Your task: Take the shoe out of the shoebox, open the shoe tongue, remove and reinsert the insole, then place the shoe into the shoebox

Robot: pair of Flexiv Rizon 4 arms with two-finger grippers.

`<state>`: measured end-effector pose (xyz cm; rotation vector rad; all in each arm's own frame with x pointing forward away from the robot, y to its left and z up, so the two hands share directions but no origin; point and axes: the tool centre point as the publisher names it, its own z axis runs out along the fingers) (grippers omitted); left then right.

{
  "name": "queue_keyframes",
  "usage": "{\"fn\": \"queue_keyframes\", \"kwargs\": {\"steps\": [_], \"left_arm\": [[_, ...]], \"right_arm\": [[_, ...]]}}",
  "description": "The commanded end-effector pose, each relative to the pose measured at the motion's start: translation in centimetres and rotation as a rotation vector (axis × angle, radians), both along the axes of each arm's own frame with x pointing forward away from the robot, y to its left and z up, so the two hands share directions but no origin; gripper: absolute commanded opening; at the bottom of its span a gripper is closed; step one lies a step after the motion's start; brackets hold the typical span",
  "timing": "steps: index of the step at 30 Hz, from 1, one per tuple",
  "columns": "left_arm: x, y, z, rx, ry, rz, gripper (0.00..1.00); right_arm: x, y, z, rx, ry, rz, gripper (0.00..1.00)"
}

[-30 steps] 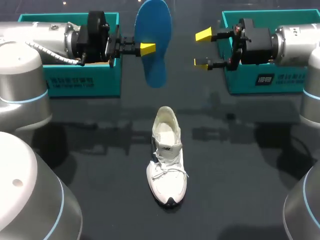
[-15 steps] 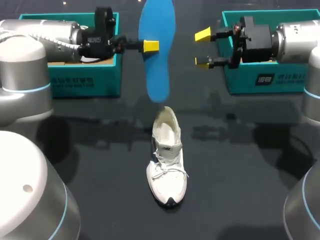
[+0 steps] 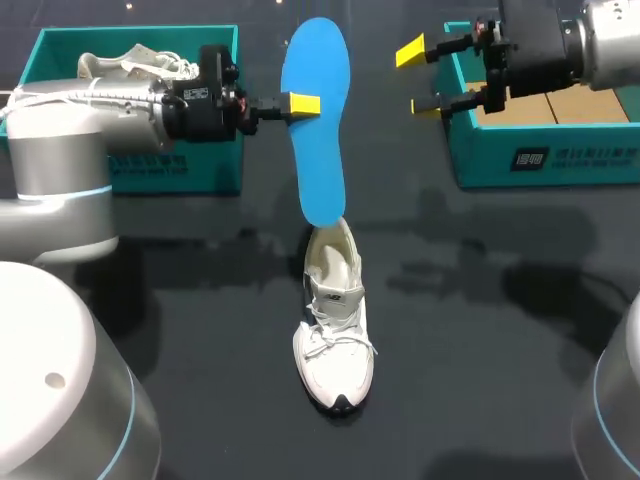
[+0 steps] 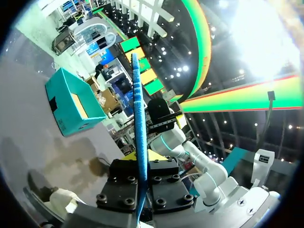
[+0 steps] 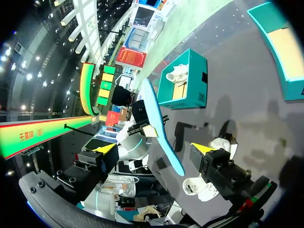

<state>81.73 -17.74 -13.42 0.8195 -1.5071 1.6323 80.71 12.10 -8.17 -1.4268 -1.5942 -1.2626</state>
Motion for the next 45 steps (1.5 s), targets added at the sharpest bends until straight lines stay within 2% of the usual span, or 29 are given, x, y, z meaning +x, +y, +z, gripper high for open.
{"fn": "queue_keyframes", "kwargs": {"steps": [1,15,24,34,45], "left_arm": [[-0.1,-0.8,-0.7,0.009,0.251,0.041,0.0],[0.2,-2.2,-2.2,0.02,0.366,0.024,0.0],[0.5,-3.0,-3.2,0.031,0.409,0.038,0.0],[0.5,-3.7,-3.9,0.031,0.491,0.043,0.0],[0.3,-3.9,-4.2,-0.014,0.518,0.022,0.0]], "right_arm": [[-0.5,-0.3,1.6,-0.253,0.037,-0.046,1.0],[-1.5,0.2,5.1,-0.68,0.075,-0.123,1.0],[-2.1,2.2,6.9,-0.93,0.057,-0.12,1.0],[-2.8,4.6,8.0,-1.146,0.057,-0.12,1.0],[-3.7,7.0,8.3,-1.381,0.086,-0.154,1.0]]}}
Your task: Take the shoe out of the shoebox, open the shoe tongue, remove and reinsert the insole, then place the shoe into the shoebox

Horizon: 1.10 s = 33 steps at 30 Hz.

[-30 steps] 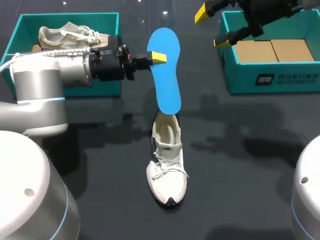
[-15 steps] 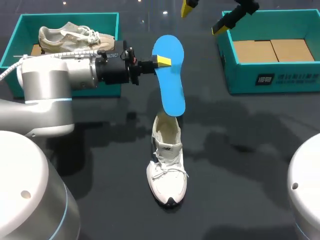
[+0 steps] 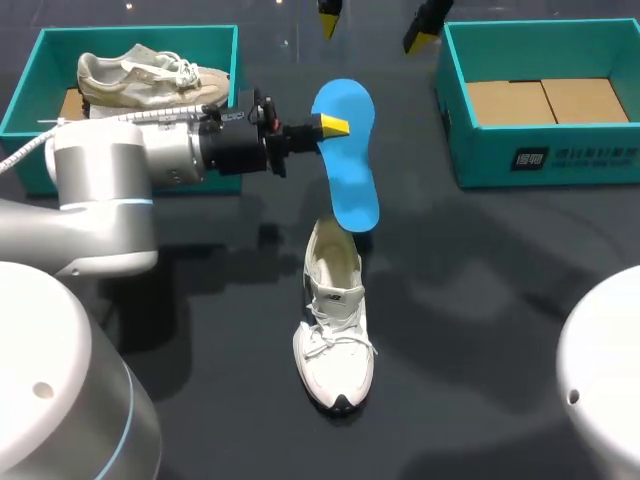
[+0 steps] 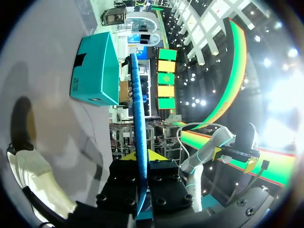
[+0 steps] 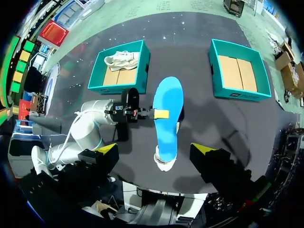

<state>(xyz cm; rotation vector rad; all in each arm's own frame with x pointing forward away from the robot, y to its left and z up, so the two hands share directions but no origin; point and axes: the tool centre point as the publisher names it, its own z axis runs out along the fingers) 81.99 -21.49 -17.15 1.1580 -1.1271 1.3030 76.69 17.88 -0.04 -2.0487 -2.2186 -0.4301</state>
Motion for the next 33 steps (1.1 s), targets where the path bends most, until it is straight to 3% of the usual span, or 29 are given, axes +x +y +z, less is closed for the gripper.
{"fn": "queue_keyframes", "kwargs": {"steps": [1,13,33], "left_arm": [[0.0,-0.2,-0.5,-0.011,-0.001,-0.001,0.0],[0.0,-0.2,-0.5,-0.011,-0.001,-0.001,0.0],[0.0,-0.2,-0.5,-0.011,-0.001,-0.001,0.0]], "right_arm": [[0.3,1.4,0.1,-0.455,-0.005,-0.053,1.0],[-0.3,2.8,-0.4,-0.501,-0.003,-0.051,1.0],[-0.5,3.3,-1.3,-0.375,-0.011,-0.056,1.0]]}}
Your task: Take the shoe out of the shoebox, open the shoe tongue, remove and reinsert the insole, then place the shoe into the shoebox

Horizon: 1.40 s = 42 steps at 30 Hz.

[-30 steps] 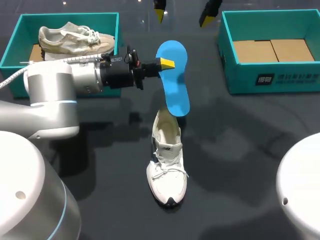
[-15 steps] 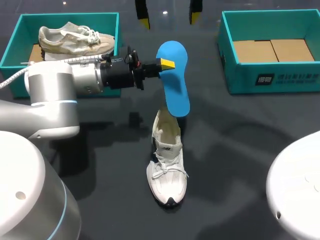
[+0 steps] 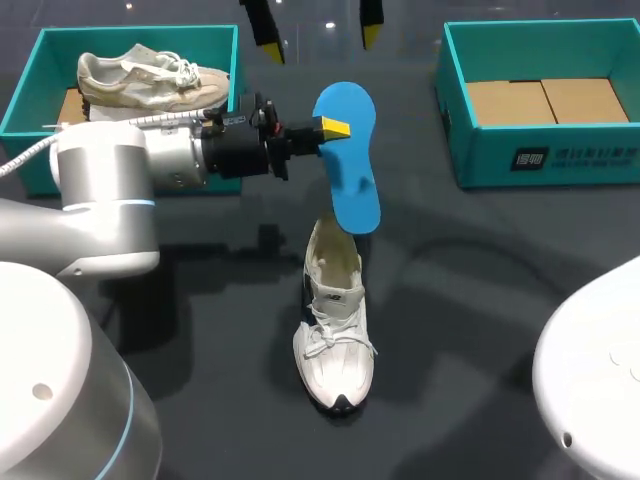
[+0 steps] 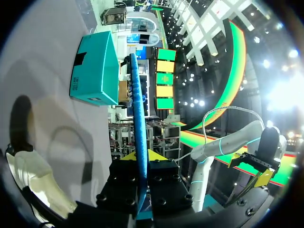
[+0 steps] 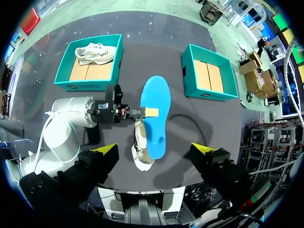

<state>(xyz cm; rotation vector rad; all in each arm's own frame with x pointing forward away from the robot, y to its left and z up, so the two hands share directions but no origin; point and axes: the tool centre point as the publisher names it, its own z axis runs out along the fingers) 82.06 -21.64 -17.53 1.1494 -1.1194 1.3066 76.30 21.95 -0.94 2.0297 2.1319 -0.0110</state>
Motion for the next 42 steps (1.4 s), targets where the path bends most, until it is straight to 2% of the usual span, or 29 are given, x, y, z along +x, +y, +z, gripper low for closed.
{"fn": "queue_keyframes", "kwargs": {"steps": [1,14,28,36,42], "left_arm": [[0.0,0.0,-0.1,0.0,-0.001,0.0,0.0],[0.0,0.0,-0.1,0.0,-0.001,0.0,0.0],[0.0,0.0,-0.1,0.0,-0.001,0.0,0.0],[0.0,0.0,-0.1,0.0,-0.001,0.0,0.0],[0.0,0.0,-0.1,0.0,-0.001,0.0,0.0]], "right_arm": [[-0.2,-0.9,-0.5,0.038,0.0,0.002,1.0],[0.2,-3.9,-1.4,0.23,0.053,-0.053,1.0],[0.6,-6.0,-2.2,0.456,0.073,-0.113,1.0],[0.4,-8.2,-3.2,0.645,0.067,-0.148,1.0],[0.3,-9.3,-3.8,0.74,0.079,-0.165,1.0]]}}
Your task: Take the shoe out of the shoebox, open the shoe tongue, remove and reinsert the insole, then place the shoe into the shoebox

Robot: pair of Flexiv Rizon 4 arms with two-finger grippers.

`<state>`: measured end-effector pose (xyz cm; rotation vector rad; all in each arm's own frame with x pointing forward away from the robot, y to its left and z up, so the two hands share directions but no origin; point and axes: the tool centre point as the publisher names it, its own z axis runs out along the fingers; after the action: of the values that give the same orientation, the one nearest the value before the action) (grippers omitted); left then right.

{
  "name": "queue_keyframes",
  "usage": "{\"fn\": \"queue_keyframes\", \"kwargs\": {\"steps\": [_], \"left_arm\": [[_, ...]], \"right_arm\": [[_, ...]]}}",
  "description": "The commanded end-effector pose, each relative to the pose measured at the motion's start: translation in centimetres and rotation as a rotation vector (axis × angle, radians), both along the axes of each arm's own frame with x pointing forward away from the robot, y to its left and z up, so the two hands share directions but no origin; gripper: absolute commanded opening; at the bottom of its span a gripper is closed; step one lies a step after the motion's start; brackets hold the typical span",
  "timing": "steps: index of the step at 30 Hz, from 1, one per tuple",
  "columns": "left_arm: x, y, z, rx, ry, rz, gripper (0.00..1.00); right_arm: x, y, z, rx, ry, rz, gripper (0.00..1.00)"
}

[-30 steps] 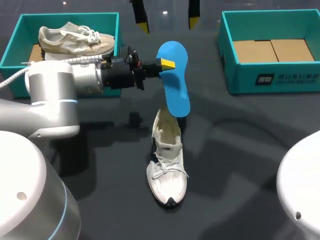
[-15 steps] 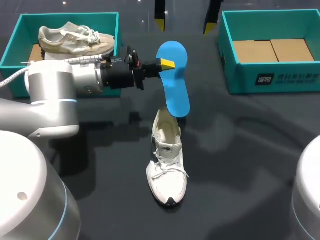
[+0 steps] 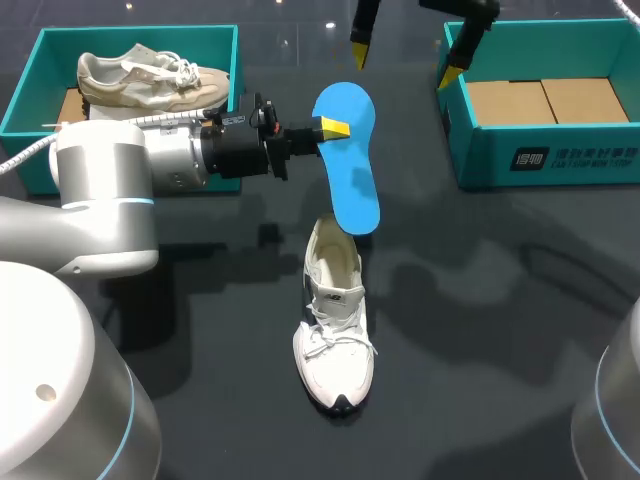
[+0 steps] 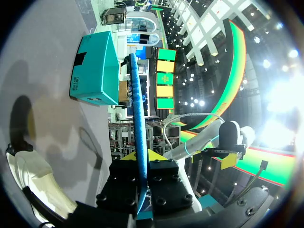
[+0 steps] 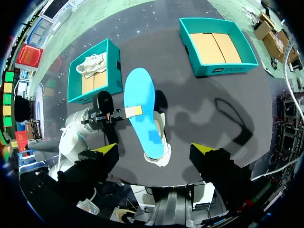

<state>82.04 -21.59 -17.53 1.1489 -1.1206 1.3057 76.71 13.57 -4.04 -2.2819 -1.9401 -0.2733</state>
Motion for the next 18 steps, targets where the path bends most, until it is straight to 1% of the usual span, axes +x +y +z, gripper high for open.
{"fn": "queue_keyframes", "kwargs": {"steps": [1,10,16,18], "left_arm": [[0.0,-0.1,-0.1,-0.001,0.0,0.001,0.0],[0.0,-0.1,-0.1,-0.001,0.0,0.001,0.0],[-0.5,0.6,0.7,0.028,-0.251,0.038,0.0],[-0.5,0.9,1.0,0.039,-0.306,0.049,0.0]], "right_arm": [[-0.1,-1.0,-0.8,0.374,-0.051,0.003,1.0],[0.3,-1.2,-2.0,0.471,-0.03,0.008,1.0],[0.5,-1.4,-2.4,0.525,-0.027,0.007,1.0],[0.6,-1.5,-2.5,0.541,-0.025,0.007,1.0]]}}
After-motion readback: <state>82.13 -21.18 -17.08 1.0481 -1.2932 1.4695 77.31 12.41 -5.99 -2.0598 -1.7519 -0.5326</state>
